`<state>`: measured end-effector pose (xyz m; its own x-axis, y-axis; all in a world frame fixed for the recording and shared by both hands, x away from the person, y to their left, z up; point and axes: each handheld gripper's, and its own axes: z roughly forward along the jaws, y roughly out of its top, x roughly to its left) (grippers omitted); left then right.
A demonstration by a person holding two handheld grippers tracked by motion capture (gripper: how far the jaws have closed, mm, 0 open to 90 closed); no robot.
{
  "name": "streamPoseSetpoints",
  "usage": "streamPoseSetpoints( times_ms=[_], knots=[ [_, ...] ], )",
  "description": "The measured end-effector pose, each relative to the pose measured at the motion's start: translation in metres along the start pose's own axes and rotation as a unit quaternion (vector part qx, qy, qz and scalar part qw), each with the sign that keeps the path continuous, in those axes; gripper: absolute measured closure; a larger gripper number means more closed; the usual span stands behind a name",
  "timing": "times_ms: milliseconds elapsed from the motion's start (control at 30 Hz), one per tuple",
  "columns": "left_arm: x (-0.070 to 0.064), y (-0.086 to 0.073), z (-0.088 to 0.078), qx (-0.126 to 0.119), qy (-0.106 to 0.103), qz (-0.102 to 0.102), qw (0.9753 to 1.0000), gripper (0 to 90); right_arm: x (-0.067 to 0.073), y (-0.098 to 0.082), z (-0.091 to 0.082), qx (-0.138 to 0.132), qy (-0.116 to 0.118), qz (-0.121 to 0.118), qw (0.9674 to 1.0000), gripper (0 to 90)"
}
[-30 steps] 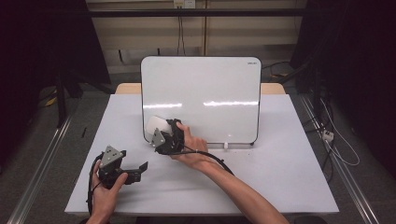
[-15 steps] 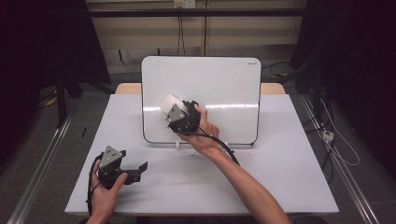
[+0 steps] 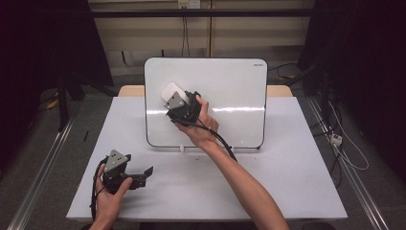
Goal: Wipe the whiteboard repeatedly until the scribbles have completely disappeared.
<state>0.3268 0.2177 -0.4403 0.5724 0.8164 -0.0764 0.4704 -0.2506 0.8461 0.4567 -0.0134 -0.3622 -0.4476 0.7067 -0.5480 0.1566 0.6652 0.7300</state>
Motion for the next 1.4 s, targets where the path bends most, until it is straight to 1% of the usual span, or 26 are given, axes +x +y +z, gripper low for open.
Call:
streamPoseSetpoints(
  times_ms=[33, 100, 133, 167, 200, 233, 267, 333, 433, 533, 567, 600, 700, 733, 767, 800, 867, 933, 1000, 1033, 1067, 1100, 1167, 1300, 1400],
  knots=[
    [0.0, 0.0, 0.0, 0.0, 0.0, 0.0, 1.0, 4.8, 0.0, 0.0, 0.0, -0.001, -0.001, 0.003, 1.0, 31.4],
    [0.0, 0.0, 0.002, 0.001, 0.0, -0.003, 1.0, 4.8, 0.001, 0.0, -0.001, 0.0, 0.012, -0.001, 0.9999, 31.4],
    [0.001, 0.0, 0.003, 0.004, -0.001, -0.004, 1.0, 4.8, 0.004, 0.0, -0.002, 0.004, 0.016, -0.011, 0.9998, 31.4],
    [0.001, 0.0, 0.003, 0.005, -0.001, -0.004, 1.0, 4.8, 0.008, 0.0, -0.002, 0.005, 0.019, -0.015, 0.9997, 31.4],
    [0.001, 0.0, 0.003, 0.003, 0.0, -0.003, 1.0, 4.8, 0.01, -0.001, -0.002, 0.007, 0.023, -0.024, 0.9994, 31.4],
    [0.001, 0.0, 0.002, 0.0, -0.002, -0.001, 1.0, 4.8, 0.013, -0.001, -0.002, 0.002, 0.023, -0.013, 0.9996, 31.4],
    [0.001, 0.0, 0.002, -0.001, -0.001, -0.002, 1.0, 4.8, 0.013, -0.002, -0.002, 0.001, 0.024, -0.011, 0.9996, 31.4],
    [0.001, 0.0, 0.001, -0.001, -0.002, -0.003, 1.0, 4.8, 0.01, -0.002, -0.003, 0.001, 0.035, 0.004, 0.9994, 31.4],
    [0.002, 0.0, 0.002, 0.001, -0.001, -0.005, 1.0, 4.8, 0.009, -0.002, -0.004, 0.0, 0.039, 0.006, 0.9992, 31.4],
    [0.002, 0.0, 0.001, 0.001, -0.002, -0.003, 1.0, 4.8, 0.009, -0.005, -0.004, -0.005, 0.042, 0.006, 0.9991, 31.5],
    [0.002, 0.0, 0.0, 0.0, -0.002, -0.002, 1.0, 4.8, 0.009, -0.005, -0.004, -0.005, 0.04, 0.011, 0.9991, 31.5],
    [0.002, 0.0, 0.0, 0.0, -0.002, -0.003, 1.0, 4.8, 0.008, -0.006, -0.005, -0.005, 0.044, 0.013, 0.9989, 31.4],
    [0.002, 0.0, 0.0, -0.001, 0.0, -0.004, 1.0, 4.9, 0.003, -0.008, -0.006, -0.008, 0.058, 0.028, 0.9979, 31.5],
    [0.003, 0.0, 0.0, 0.0, 0.002, -0.002, 1.0, 4.8, 0.002, -0.008, -0.006, -0.008, 0.056, 0.034, 0.9978, 31.5],
    [0.003, 0.0, -0.001, 0.001, 0.004, -0.001, 1.0, 4.8, 0.001, -0.01, -0.007, -0.009, 0.057, 0.033, 0.9978, 31.5],
    [0.004, -0.001, -0.001, -0.001, 0.004, -0.003, 1.0, 4.8, 0.001, -0.01, -0.007, -0.012, 0.054, 0.038, 0.9978, 31.5],
    [0.006, -0.001, -0.001, 0.002, 0.007, -0.005, 1.0, 4.8, -0.001, -0.012, -0.007, -0.014, 0.057, 0.04, 0.9975, 31.5],
    [0.006, -0.001, -0.002, -0.002, 0.008, -0.007, 0.9999, 4.8, -0.001, -0.012, -0.008, -0.016, 0.057, 0.048, 0.9971, 31.5],
    [0.006, -0.001, -0.002, -0.002, 0.007, -0.006, 1.0, 4.8, -0.003, -0.013, -0.008, -0.015, 0.062, 0.047, 0.9969, 31.5],
    [0.006, -0.002, -0.002, -0.001, 0.007, -0.005, 1.0, 4.8, -0.003, -0.014, -0.009, -0.016, 0.062, 0.055, 0.9964, 31.5],
    [0.006, -0.002, -0.001, 0.0, 0.007, -0.005, 1.0, 4.8, -0.004, -0.015, -0.009, -0.017, 0.067, 0.053, 0.9962, 31.5],
    [0.006, -0.002, -0.001, 0.001, 0.007, -0.006, 1.0, 4.8, -0.004, -0.015, -0.01, -0.017, 0.066, 0.056, 0.9961, 31.5],
    [0.007, -0.002, 0.0, 0.003, 0.009, -0.007, 0.9999, 4.8, -0.007, -0.015, -0.013, -0.026, 0.074, 0.066, 0.9948, 31.5],
    [0.007, -0.002, -0.001, 0.003, 0.012, -0.007, 0.9999, 4.8, -0.007, -0.01, -0.024, -0.042, 0.071, 0.058, 0.9949, 31.5],
    [0.007, -0.003, -0.001, 0.004, 0.011, -0.008, 0.9999, 4.8, -0.009, -0.01, -0.027, -0.04, 0.073, 0.055, 0.995, 31.5]
  ],
)
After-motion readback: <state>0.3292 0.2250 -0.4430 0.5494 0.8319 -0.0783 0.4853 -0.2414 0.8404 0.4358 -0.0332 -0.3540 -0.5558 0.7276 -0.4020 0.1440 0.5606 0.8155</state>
